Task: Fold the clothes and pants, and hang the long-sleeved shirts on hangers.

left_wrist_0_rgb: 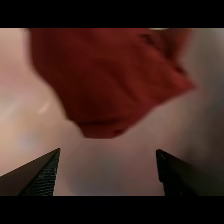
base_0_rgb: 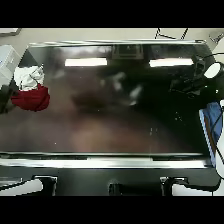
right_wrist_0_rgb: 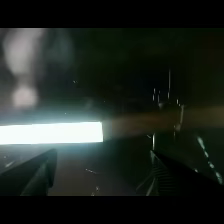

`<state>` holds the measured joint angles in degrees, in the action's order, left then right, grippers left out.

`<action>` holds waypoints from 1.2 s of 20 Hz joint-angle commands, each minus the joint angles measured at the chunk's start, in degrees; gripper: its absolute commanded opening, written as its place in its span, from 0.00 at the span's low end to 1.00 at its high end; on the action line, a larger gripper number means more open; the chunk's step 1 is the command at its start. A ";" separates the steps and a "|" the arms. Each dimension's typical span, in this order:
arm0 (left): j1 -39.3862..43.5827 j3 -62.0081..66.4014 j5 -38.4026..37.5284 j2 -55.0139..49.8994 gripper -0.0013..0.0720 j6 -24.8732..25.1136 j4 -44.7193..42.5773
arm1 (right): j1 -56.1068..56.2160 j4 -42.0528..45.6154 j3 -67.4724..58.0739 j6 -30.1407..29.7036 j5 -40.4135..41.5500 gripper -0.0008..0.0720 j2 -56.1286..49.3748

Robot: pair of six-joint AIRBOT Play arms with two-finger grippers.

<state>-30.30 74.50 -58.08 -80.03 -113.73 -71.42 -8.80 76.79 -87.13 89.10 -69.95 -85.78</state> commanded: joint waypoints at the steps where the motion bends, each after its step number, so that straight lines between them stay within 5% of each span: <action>1: -5.92 -9.35 8.04 -0.37 1.00 3.74 6.16 | 0.07 0.00 0.02 -0.22 -2.60 0.93 -0.96; 4: -5.29 -15.37 21.73 -3.89 1.00 11.85 19.52 | 0.07 -2.19 0.02 -0.15 -3.32 0.93 -0.96; 9: -3.30 -15.23 30.12 -11.15 1.00 25.42 33.42 | 0.07 -6.36 0.02 1.14 -6.40 0.93 -0.94; 14: -1.62 -15.02 35.08 -13.81 0.95 32.46 42.51 | 0.07 -7.28 0.02 2.62 -10.86 0.93 -0.81; 18: -0.63 -13.53 34.71 -13.51 0.05 32.20 45.05 | 0.07 -7.17 0.00 2.60 -14.40 0.93 -0.26; 21: 1.42 -10.99 29.29 -9.33 0.04 34.10 45.75 | 0.07 -6.43 -0.04 1.46 -14.08 0.93 1.51; 24: 5.90 -10.05 26.21 3.54 0.04 43.89 45.72 | 0.07 -2.91 -0.04 0.52 -13.62 0.93 5.38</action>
<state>-27.66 63.35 -28.12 -85.21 -77.43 -26.72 -8.80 71.18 -87.13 90.80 -83.57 -83.24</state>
